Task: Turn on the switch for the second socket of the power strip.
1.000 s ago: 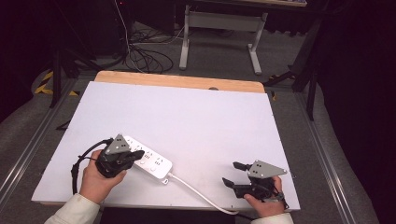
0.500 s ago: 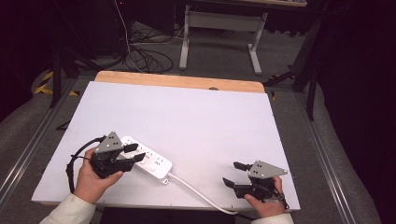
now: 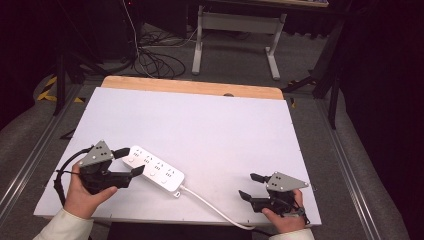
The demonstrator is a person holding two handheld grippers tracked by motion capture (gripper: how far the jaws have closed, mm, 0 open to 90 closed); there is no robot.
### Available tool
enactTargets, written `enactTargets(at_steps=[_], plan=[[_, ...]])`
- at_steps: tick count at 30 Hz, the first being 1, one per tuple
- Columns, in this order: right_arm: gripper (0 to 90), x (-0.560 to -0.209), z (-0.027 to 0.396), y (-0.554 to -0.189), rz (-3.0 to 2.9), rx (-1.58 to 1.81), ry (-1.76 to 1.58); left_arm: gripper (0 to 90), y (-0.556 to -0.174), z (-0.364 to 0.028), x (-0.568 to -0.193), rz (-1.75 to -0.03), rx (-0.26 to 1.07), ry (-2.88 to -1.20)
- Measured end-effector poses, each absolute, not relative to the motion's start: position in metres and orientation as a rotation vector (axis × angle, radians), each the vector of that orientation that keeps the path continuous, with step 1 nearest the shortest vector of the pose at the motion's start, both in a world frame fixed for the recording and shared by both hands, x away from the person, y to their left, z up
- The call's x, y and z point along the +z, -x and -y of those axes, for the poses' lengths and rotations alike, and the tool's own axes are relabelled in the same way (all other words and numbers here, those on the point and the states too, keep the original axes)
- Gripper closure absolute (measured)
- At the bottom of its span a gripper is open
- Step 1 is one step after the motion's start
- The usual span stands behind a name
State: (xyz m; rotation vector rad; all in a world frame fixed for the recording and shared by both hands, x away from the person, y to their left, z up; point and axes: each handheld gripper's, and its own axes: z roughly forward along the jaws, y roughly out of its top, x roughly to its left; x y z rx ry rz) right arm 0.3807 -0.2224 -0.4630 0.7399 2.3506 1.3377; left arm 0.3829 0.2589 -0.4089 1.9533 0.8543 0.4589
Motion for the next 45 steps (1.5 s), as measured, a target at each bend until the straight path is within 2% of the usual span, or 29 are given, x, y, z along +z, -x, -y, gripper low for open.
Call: enactTargets(at_steps=[14, 23, 28, 45], plan=[[31.5, -0.463, 0.222, -0.381, -2.350, 1.336, -0.738, 17.8, -0.367, -0.283, -0.421, -0.840, 0.564, -1.876], [31.6, -0.463, 0.222, -0.381, -2.352, 1.335, -0.740, 17.2, -0.362, -0.295, -0.428, -0.847, 0.541, -1.864], [31.6, -0.463, 0.222, -0.381, -2.349, 1.337, -0.744, 17.6, -0.357, -0.300, -0.434, -0.828, 0.578, -1.877], [31.5, -0.462, 0.223, -0.380, -2.345, 1.356, -0.746, 16.7, -0.354, -0.316, -0.461, -0.845, 0.520, -1.901]])
